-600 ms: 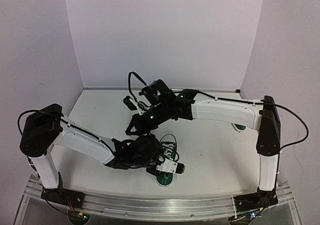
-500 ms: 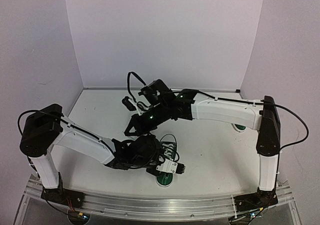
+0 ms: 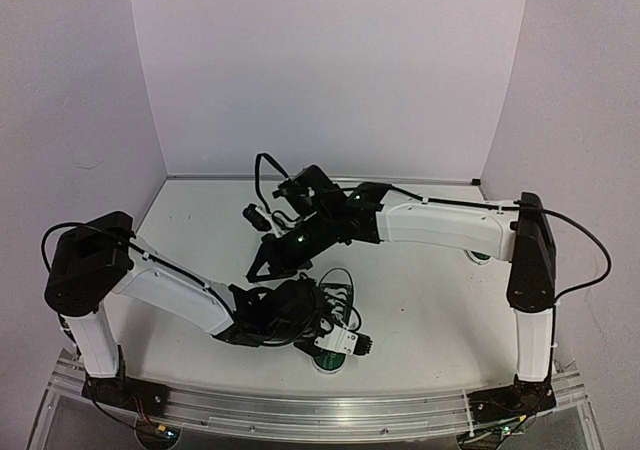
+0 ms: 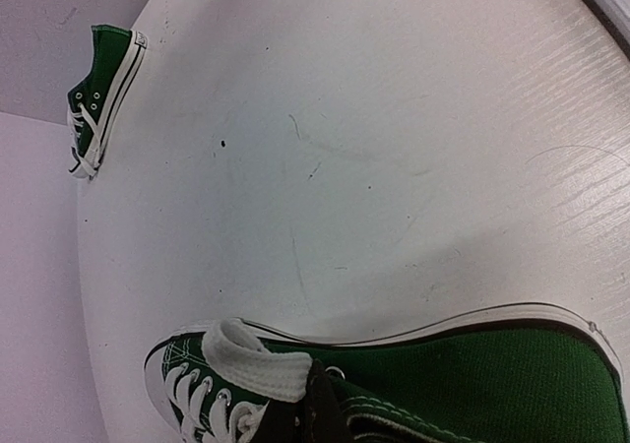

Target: Tie the shoes

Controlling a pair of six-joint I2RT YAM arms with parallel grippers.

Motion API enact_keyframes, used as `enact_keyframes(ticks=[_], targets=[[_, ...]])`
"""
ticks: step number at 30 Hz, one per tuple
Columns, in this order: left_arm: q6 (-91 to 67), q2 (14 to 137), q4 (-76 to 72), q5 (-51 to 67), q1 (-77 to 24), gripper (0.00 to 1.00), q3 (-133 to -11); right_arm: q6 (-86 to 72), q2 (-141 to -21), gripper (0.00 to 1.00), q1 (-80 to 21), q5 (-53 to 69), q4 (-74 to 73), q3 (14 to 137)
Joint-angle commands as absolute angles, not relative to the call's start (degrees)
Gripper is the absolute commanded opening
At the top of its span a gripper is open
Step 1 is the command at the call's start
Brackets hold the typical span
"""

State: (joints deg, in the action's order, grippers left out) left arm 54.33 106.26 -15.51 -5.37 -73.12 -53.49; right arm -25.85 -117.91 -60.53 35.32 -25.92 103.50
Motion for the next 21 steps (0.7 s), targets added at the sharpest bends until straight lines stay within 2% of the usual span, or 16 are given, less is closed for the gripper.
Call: enact_keyframes(ticks=[1,10,16,17,19,21], targets=[[55.48,107.56,-14.97,-5.53,-73.97,0.00,-54.27,-27.44,-118.53,0.00,-60.83,37.96,-26.28,104.76],[55.33,107.87,-14.93,-5.48,-74.07,0.00,-54.23,-27.42,-117.03,0.43,-60.85,37.67,-26.22,105.83],[54.99,107.25,-14.85,-4.91,-74.08,0.00,-54.06,-26.88,-113.51,0.63,-58.52,35.62,-26.19,106.96],[54.93,107.19,-14.85,-4.76,-74.05,0.00,-54.05,-26.86,-112.77,0.69,-57.78,35.60,-26.15,106.97],[54.81,107.31,-14.85,-4.78,-74.01,0.00,-54.00,-26.55,-111.48,0.88,-56.96,35.79,-26.13,107.06],[54.70,107.31,-14.97,-4.83,-74.03,0.00,-53.96,-26.46,-111.03,0.96,-56.78,36.59,-26.19,107.40]])
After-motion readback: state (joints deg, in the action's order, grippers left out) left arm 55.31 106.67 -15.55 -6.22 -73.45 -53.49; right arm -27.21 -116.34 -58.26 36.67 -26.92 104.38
